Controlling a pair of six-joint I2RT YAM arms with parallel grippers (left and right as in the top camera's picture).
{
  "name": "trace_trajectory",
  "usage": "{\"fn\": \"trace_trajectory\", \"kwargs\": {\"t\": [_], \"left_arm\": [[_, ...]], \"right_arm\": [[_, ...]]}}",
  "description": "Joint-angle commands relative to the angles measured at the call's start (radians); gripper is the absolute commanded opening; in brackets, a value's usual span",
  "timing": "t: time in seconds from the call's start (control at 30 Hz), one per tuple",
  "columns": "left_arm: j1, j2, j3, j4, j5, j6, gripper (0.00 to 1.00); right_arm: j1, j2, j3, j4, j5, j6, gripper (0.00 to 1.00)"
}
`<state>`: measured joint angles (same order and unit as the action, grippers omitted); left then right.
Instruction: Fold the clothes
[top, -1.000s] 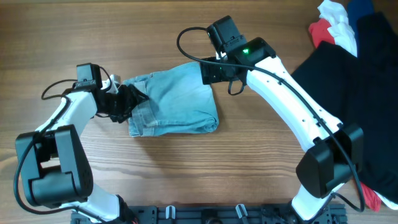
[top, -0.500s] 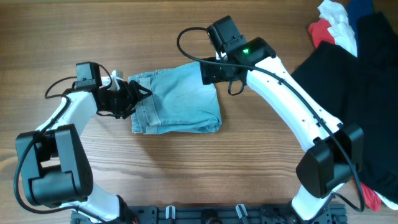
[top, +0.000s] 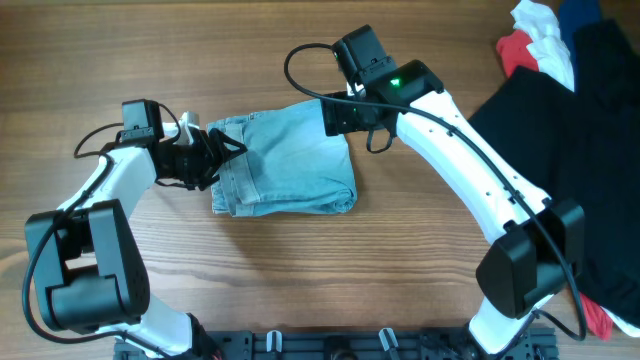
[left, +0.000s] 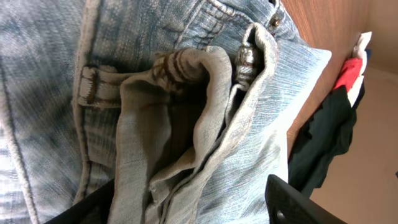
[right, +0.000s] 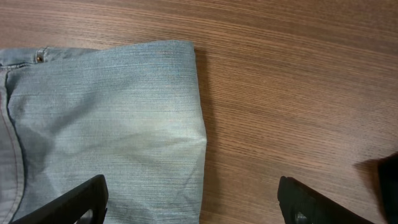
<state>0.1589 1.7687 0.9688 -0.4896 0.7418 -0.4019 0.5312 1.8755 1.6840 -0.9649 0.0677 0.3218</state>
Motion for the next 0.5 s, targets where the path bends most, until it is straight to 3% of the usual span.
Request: {"fn": "trace_trajectory", "kwargs": {"t": [0.0, 0.47], "left_arm": [[-0.004, -0.010, 0.004, -0.012, -0.062, 0.002, 0.70], [-0.004, -0.097, 0.004, -0.023, -0.106, 0.005, 0.72]], "right_arm": [[0.004, -0.013, 0.018, 0.002, -0.016, 0.019, 0.88], [0.004, -0.013, 0.018, 0.002, -0.017, 0.019, 0.88]]}}
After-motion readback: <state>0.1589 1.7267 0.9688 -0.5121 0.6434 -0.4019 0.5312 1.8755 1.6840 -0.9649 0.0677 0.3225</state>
